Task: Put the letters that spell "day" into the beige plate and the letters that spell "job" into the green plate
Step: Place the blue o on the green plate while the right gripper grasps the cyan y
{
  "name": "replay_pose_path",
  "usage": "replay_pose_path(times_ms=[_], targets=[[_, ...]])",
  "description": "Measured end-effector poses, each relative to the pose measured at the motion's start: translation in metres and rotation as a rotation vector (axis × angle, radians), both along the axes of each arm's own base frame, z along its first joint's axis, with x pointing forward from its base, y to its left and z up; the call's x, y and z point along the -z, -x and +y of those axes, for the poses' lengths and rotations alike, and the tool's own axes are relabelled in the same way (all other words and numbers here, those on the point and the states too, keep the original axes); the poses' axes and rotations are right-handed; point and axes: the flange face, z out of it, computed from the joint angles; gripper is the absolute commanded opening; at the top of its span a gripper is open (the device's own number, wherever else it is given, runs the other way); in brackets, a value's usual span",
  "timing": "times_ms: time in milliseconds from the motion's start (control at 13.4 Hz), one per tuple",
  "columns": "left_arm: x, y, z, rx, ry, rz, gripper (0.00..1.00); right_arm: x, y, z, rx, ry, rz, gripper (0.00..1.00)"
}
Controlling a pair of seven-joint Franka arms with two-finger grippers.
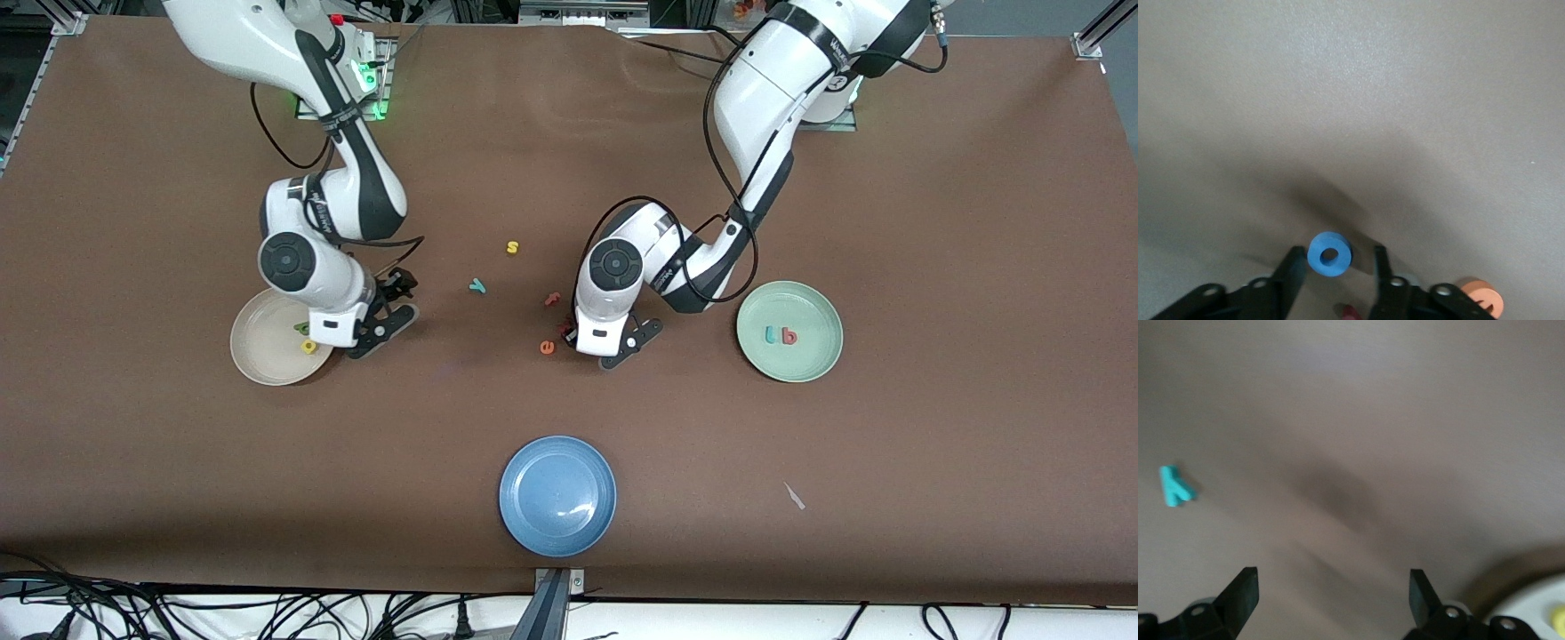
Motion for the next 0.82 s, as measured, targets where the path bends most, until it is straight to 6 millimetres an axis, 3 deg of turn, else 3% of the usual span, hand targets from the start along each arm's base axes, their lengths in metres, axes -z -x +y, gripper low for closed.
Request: replay_pose_path(times_ms=[75,524,674,824], targets=[[-0.002,0.000,0.000,0.000,0.002,-0.002,0.00,0.000,0.004,0.011,-0.018,-0.008,-0.002,1.00],[-0.002,-0.003,0.007,-0.008,-0.027,0.020,0.00,0.008,0.024,0.060,-0.093,-0.070,-0.105,1.00],[-0.008,-0.013,0.024,-0.007,-0.068,0.040,0.00,0.014,0.034,0.071,-0.111,-0.082,-0.145,1.00],[-0.021,-0.028,0.055,0.032,-0.122,0.076,0.00,0.022,0.047,0.081,-0.125,-0.091,-0.188,1.00]])
